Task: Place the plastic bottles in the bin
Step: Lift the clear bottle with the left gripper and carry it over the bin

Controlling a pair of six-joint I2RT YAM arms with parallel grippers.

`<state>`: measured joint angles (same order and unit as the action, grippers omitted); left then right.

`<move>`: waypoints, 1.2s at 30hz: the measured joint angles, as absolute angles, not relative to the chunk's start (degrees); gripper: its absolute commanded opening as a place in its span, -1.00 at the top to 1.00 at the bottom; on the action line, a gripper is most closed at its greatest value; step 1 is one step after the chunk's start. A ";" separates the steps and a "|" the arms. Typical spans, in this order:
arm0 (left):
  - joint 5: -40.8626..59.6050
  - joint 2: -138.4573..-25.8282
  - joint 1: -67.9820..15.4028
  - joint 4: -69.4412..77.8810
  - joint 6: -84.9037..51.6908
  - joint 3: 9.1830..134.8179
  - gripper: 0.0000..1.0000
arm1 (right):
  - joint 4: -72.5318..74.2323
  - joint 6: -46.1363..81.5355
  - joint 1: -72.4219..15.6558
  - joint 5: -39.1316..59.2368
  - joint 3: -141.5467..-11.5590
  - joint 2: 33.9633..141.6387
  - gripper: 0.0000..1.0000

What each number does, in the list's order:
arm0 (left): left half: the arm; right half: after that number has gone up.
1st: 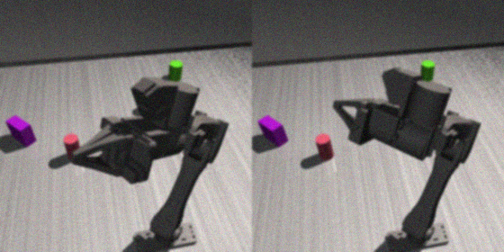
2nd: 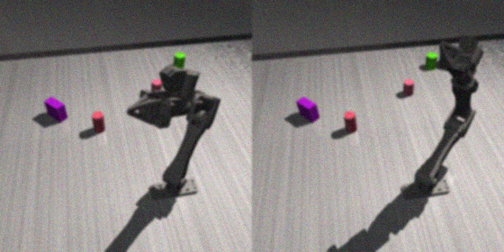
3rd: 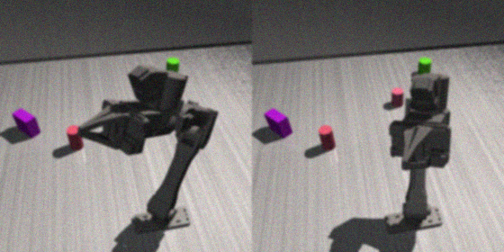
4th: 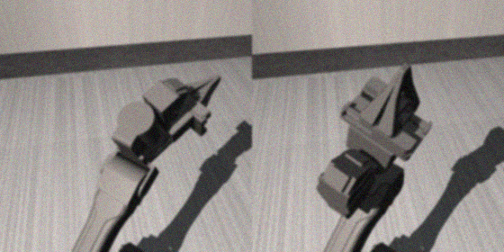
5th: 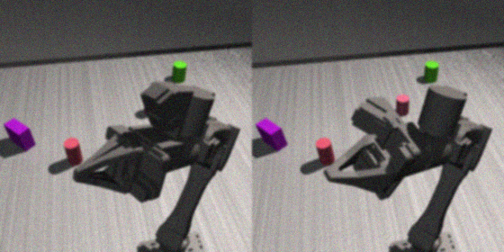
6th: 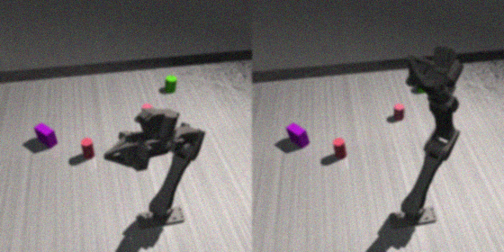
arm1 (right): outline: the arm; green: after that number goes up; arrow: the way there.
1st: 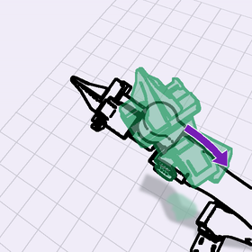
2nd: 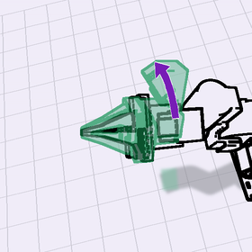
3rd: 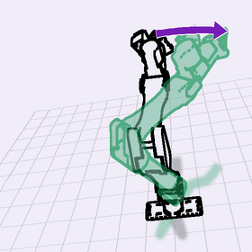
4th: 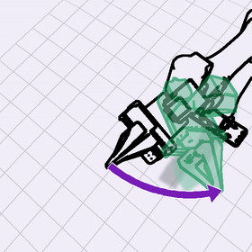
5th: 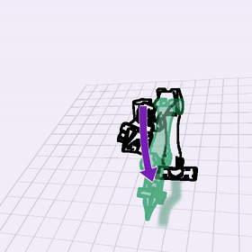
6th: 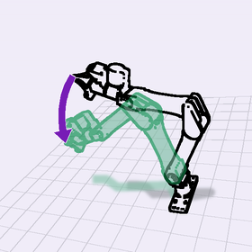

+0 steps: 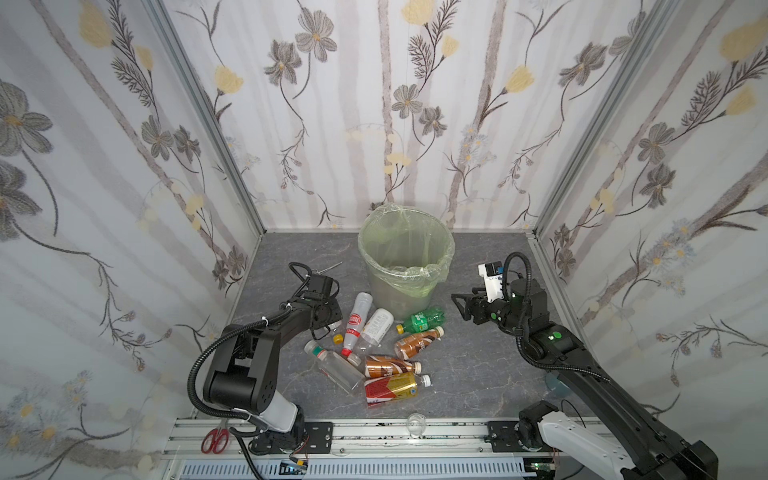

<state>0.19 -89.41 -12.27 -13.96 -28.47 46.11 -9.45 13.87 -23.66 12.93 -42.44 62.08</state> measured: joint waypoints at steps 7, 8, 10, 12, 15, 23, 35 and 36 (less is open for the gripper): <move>0.36 -86.08 -12.23 -15.18 -27.22 47.09 0.07 | -10.79 13.85 -23.51 12.73 -42.44 61.80 -0.61; 0.73 -85.23 -12.14 -15.27 -27.16 47.75 0.08 | -10.92 13.85 -23.44 12.69 -42.44 61.71 -0.61; 1.17 -83.85 -12.03 -15.88 -26.89 49.36 0.09 | -11.14 13.82 -23.35 12.67 -42.44 61.56 -0.61; 1.17 -82.56 -11.99 -17.89 -25.82 51.88 0.09 | -11.51 13.82 -23.31 12.67 -42.46 61.49 -0.62; 1.08 -80.71 -11.94 -20.18 -24.95 55.77 0.03 | -12.47 13.82 -23.29 12.69 -42.46 61.47 -0.62; 1.13 -79.90 -11.90 -30.24 -20.45 72.79 0.06 | -13.02 13.82 -23.22 12.69 -42.46 61.95 -0.61; 9.34 -85.12 -16.10 -35.05 -16.60 95.26 0.08 | -13.06 13.85 -23.22 12.69 -42.48 61.21 -0.61; 9.80 -85.62 -16.71 -35.24 -16.45 96.36 0.08 | -13.06 13.85 -23.22 12.69 -42.48 61.17 -0.62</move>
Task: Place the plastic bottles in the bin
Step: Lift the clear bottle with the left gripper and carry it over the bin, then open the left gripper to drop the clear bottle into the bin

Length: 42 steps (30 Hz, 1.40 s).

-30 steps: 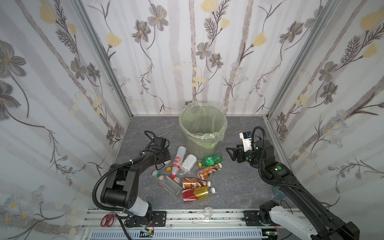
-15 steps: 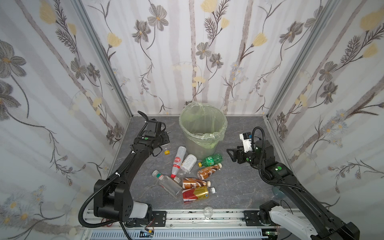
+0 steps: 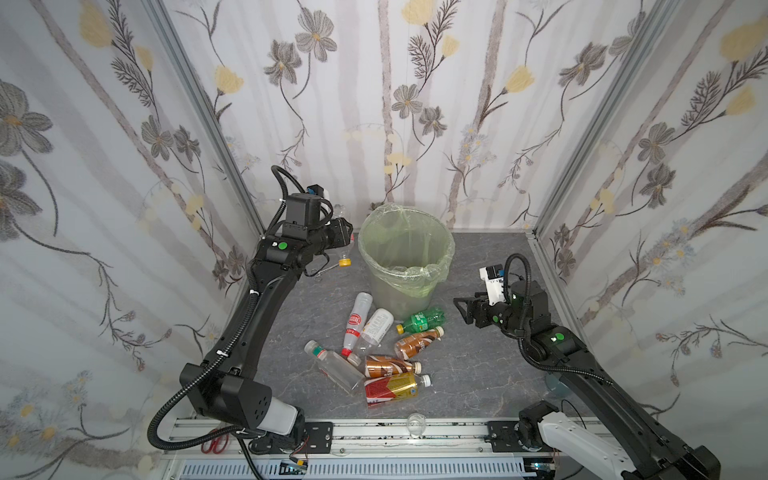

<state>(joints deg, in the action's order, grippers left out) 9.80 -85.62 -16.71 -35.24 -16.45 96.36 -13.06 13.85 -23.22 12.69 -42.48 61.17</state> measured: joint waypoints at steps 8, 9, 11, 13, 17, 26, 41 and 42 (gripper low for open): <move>10.50 -92.42 -20.95 -35.44 -15.20 107.35 0.07 | -13.10 13.87 -23.18 12.69 -42.48 60.73 -0.61; 10.48 -93.38 -21.52 -35.40 -15.05 108.51 0.07 | -13.10 13.87 -23.18 12.69 -42.48 60.62 -0.61; 10.44 -95.37 -22.57 -35.35 -14.35 110.50 0.07 | -13.10 13.87 -23.18 12.69 -42.48 60.27 -0.61; 10.04 -97.47 -23.53 -35.35 -13.63 112.22 0.07 | -13.10 13.87 -23.18 12.69 -42.48 59.99 -0.61; 7.33 -101.30 -26.15 -34.59 -12.16 114.54 0.06 | -13.10 13.87 -23.18 12.69 -42.48 59.77 -0.61; 0.84 -104.07 -28.64 -29.58 -8.78 112.31 -0.02 | -13.47 14.06 -23.18 12.64 -42.48 57.91 -0.61; -1.78 -98.89 -28.21 -17.04 -6.00 98.26 -0.58 | -15.51 14.50 -23.20 12.05 -42.48 57.45 -0.61; -1.78 -98.72 -28.05 -16.84 -6.02 98.15 -0.58 | -15.66 14.50 -23.20 12.05 -42.48 57.34 -0.61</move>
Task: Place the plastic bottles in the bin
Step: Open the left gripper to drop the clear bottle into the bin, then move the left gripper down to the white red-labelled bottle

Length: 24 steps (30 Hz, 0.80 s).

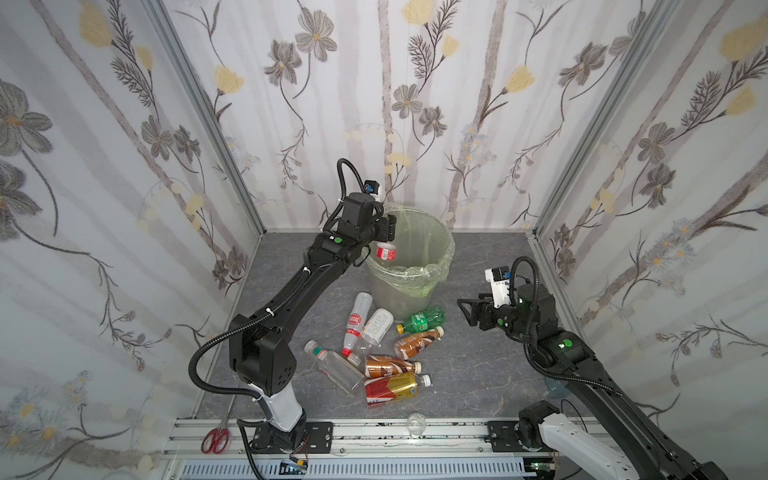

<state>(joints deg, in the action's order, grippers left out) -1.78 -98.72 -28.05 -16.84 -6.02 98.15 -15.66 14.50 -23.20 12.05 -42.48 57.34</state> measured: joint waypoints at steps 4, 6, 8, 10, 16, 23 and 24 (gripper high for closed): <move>-1.67 -97.80 -27.53 -16.29 -6.04 97.32 -0.58 | -15.68 14.50 -23.18 12.05 -42.48 57.06 -0.61; -1.65 -96.71 -27.35 -16.27 -6.09 96.42 -0.59 | -15.70 14.50 -23.18 12.05 -42.48 57.06 -0.61; -1.28 -94.65 -27.05 -16.12 -6.28 94.78 -0.61 | -15.68 14.50 -23.18 12.08 -42.48 57.06 -0.61; -1.19 -92.14 -26.68 -15.88 -6.52 92.62 -0.64 | -15.70 14.50 -23.18 12.08 -42.48 57.06 -0.61; 0.97 -77.60 -22.41 -14.79 -10.85 76.69 -0.78 | -15.73 14.48 -23.18 12.08 -42.48 57.17 -0.62; 4.64 -66.32 -17.82 -17.45 -15.88 61.60 -0.82 | -15.49 14.20 -23.18 12.27 -44.47 59.90 -0.61; 4.71 -66.24 -17.69 -18.17 -16.62 60.47 -0.82 | -15.33 13.98 -23.20 12.32 -44.69 60.38 -0.61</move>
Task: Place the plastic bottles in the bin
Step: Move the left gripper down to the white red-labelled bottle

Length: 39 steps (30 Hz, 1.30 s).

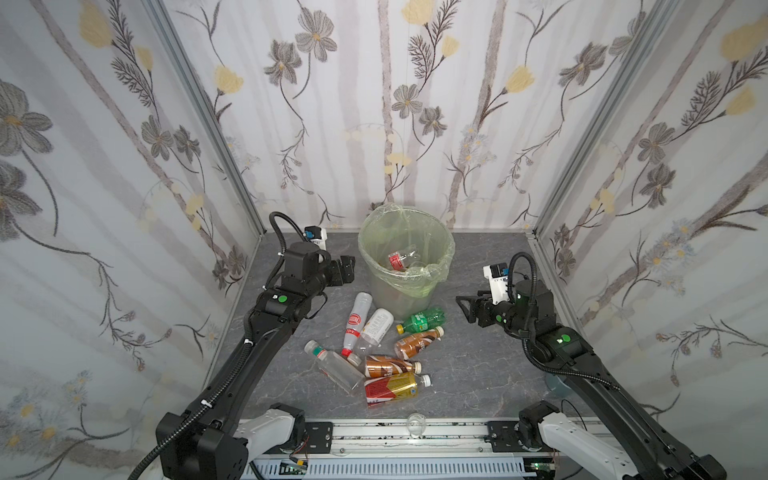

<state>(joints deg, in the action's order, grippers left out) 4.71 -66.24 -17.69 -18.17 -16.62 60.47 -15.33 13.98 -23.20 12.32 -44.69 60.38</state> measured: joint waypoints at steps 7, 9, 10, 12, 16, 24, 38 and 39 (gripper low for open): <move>6.24 -66.24 -17.32 -22.57 -19.07 54.61 -0.82 | -15.40 13.85 -23.18 12.34 -44.88 61.30 -0.62; 7.11 -66.50 -17.23 -22.79 -19.22 53.95 -0.81 | -15.38 13.82 -23.18 12.32 -44.88 61.30 -0.62; 7.66 -66.83 -17.17 -22.76 -19.31 53.76 -0.81 | -15.38 13.80 -23.18 12.32 -44.88 61.34 -0.62; 8.69 -68.16 -17.15 -22.83 -19.33 53.32 -0.79 | -15.38 13.78 -23.18 12.32 -44.88 61.56 -0.62; 10.41 -70.50 -17.15 -22.96 -19.31 52.58 -0.78 | -15.35 13.37 -23.18 12.32 -44.88 61.73 -0.62; 11.40 -74.74 -17.17 -23.03 -19.25 50.48 -0.76 | -15.27 12.95 -23.18 12.34 -44.88 61.95 -0.65; 11.03 -85.32 -20.45 -19.90 -19.49 50.11 -0.54 | -15.00 12.95 -23.18 13.15 -44.10 61.80 -0.67; 10.68 -86.15 -20.84 -19.59 -19.51 50.11 -0.54 | -14.98 12.95 -23.18 13.15 -43.99 61.65 -0.67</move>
